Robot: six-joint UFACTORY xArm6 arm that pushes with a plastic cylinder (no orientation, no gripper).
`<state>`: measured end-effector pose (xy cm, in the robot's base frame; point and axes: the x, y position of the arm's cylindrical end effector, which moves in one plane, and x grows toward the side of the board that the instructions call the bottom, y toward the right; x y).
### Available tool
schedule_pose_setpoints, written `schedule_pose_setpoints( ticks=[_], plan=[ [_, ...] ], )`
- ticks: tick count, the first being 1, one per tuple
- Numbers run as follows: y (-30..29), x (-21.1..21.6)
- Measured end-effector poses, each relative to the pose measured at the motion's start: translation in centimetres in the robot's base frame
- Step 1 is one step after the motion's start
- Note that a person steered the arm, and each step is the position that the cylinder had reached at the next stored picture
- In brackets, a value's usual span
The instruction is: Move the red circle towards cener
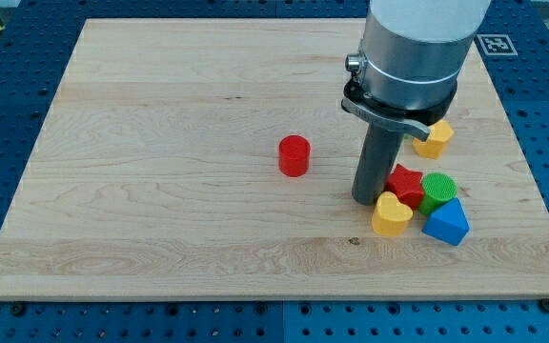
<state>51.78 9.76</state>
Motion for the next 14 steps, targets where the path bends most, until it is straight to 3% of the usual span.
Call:
schedule_pose_setpoints(
  ticks=[2, 5, 11, 12, 14],
  plan=[
    [-8.9, 0.0],
    [-8.5, -0.2],
    [-5.7, -8.9],
    [-1.8, -8.4],
    [-2.1, -8.5]
  ],
)
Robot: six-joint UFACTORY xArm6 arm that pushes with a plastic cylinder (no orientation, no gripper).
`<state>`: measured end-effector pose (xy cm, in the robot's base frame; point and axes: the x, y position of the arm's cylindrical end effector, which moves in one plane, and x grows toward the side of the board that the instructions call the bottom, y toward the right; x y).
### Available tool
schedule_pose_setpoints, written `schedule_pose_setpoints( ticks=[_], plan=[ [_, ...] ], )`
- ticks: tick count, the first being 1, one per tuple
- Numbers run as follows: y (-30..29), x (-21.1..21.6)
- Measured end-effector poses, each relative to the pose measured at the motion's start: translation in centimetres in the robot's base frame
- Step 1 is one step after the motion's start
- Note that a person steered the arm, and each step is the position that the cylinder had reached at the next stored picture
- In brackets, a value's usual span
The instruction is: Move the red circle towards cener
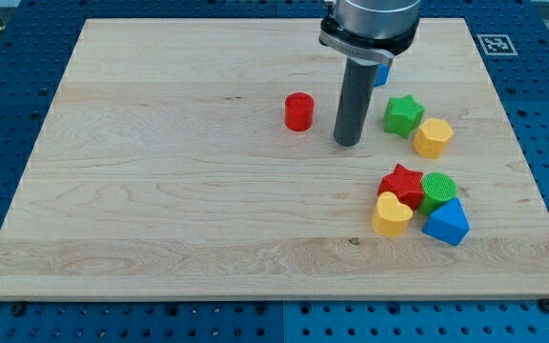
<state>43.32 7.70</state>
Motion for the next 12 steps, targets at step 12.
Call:
schedule_pose_setpoints(
  ticks=[12],
  plan=[
    [-5.2, -9.3]
  ],
)
